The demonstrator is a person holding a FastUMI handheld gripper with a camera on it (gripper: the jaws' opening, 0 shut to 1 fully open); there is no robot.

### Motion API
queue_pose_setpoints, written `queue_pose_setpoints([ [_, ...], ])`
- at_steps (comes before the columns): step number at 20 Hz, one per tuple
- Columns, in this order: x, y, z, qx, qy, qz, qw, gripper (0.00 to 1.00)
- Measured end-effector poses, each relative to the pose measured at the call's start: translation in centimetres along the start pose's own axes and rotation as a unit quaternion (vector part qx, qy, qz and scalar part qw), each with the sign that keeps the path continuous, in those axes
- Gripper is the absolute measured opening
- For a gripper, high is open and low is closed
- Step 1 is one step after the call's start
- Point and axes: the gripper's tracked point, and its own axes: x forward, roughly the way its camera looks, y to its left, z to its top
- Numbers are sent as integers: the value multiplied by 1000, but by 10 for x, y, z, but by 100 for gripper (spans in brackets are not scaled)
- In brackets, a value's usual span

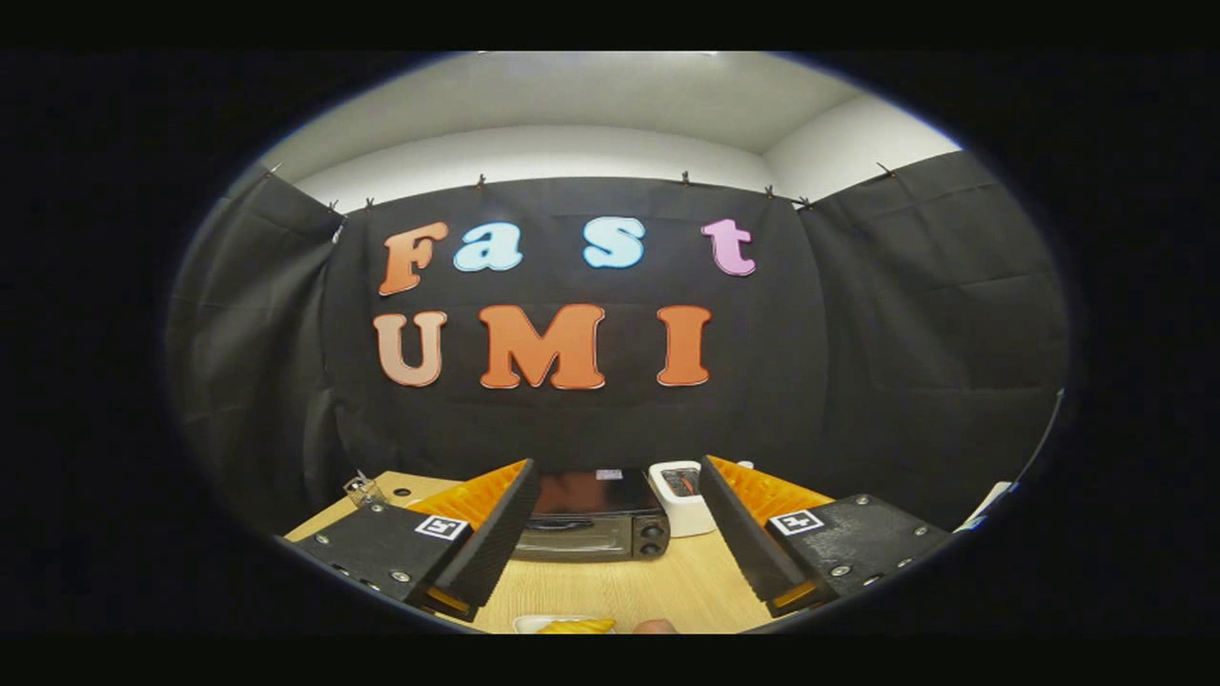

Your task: Open the toaster oven, put the food inside, and close the toaster oven door.

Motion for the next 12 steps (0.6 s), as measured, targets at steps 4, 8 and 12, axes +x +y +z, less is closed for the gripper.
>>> queue_pose_setpoints([
  [4, 17, 13, -20, -1, 22, 10, 1000, 99],
  [8, 42, 33, -47, -6, 47, 29, 998, 99],
  [12, 70, 52, -77, -14, 76, 41, 996, 99],
])
